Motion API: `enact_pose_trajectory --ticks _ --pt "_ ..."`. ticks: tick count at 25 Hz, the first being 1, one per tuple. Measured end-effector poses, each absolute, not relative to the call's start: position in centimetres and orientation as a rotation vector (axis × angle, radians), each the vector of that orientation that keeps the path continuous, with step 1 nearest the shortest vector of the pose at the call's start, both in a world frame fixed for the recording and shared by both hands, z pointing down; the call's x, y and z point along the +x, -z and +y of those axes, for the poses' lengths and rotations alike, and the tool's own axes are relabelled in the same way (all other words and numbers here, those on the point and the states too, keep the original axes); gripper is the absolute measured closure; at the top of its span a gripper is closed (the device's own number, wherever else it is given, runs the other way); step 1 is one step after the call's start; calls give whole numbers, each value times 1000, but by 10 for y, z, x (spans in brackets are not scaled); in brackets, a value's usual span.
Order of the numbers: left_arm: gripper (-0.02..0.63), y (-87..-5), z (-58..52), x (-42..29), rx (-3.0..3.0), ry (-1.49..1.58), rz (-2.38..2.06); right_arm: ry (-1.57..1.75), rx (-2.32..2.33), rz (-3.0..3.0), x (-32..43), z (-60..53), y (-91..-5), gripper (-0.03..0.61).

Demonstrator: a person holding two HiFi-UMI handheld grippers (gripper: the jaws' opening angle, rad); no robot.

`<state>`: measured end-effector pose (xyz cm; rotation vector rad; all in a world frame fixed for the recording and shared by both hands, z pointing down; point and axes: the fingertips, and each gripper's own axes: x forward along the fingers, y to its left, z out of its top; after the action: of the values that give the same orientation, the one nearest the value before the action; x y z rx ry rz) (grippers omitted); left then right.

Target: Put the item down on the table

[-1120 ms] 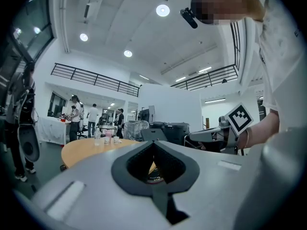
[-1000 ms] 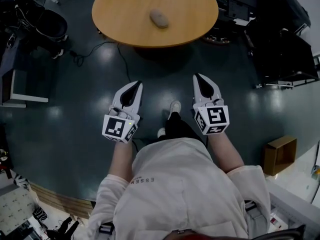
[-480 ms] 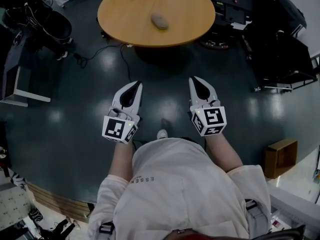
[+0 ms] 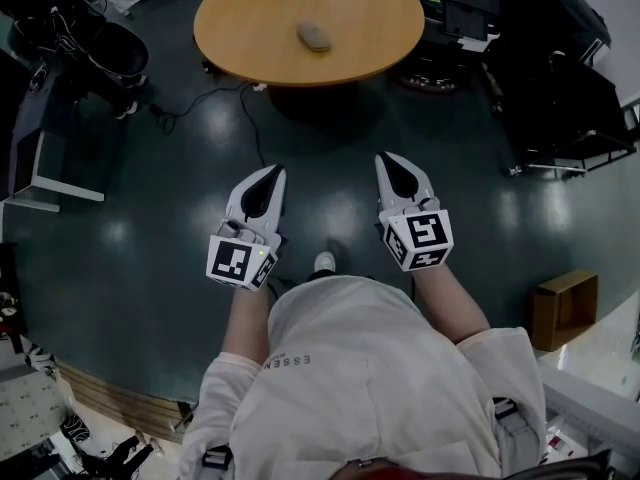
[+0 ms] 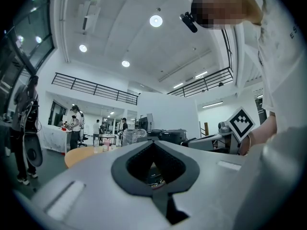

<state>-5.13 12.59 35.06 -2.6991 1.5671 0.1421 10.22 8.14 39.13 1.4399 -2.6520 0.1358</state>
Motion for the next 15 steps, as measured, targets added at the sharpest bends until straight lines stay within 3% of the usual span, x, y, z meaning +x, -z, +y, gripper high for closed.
enact_pose_trajectory --ticks 15 --pt "597 -352 137 -55 -2682 -140 1570 -126 1413 -2656 97 91 -397 594"
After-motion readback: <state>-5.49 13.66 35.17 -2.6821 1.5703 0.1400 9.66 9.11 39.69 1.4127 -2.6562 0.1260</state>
